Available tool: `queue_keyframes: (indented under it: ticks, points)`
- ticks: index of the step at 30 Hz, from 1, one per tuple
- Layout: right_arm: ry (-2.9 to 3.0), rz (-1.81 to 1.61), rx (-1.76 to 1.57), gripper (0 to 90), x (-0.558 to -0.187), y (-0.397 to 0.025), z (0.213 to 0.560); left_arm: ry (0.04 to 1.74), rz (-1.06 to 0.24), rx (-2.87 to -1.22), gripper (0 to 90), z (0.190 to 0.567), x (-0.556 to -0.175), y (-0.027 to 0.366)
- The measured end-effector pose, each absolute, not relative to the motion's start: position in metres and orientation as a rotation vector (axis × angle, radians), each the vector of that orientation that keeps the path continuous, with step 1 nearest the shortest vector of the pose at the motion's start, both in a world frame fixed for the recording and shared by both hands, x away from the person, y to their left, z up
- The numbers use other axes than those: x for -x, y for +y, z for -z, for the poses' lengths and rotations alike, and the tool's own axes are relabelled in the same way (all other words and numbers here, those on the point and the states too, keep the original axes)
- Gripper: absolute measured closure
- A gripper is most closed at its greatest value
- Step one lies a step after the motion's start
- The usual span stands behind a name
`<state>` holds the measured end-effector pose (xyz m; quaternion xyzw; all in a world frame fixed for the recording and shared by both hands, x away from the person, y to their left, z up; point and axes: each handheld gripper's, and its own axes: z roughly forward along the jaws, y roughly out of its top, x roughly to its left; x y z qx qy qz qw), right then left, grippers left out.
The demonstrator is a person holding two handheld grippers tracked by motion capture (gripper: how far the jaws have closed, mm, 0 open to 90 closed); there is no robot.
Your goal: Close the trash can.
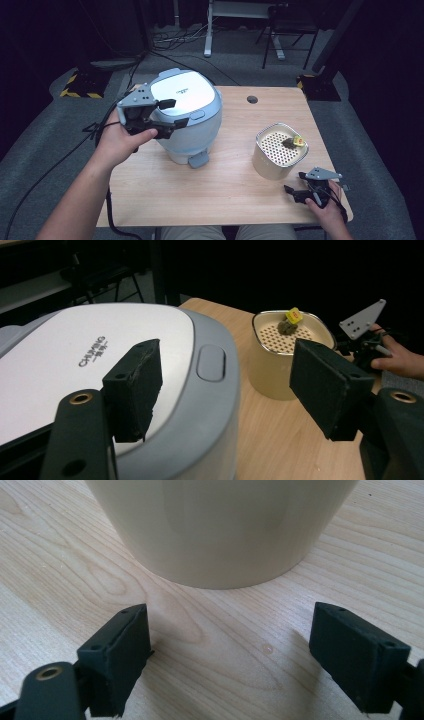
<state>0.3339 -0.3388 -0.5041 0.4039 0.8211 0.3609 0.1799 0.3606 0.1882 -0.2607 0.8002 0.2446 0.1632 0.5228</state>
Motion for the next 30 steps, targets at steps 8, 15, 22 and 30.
queue_keyframes:
  ticks: [8,15,22,30]
  points:
    - [2.32,-1.021,-1.142,16.9,-0.334,-0.339,0.504,0.56,-0.382,-1.944,29.0,0.279,-0.324,0.2]
    - [2.32,-1.019,-1.142,16.9,-0.334,-0.339,0.504,0.579,-0.376,-1.897,28.2,0.317,-0.294,0.204]
    - [2.32,-1.019,-1.142,16.9,-0.334,-0.339,0.504,0.617,-0.343,-1.922,27.9,0.357,-0.284,0.202]
    - [2.32,-1.02,-1.142,16.9,-0.334,-0.339,0.504,0.708,-0.325,-1.945,27.5,0.413,-0.301,0.205]
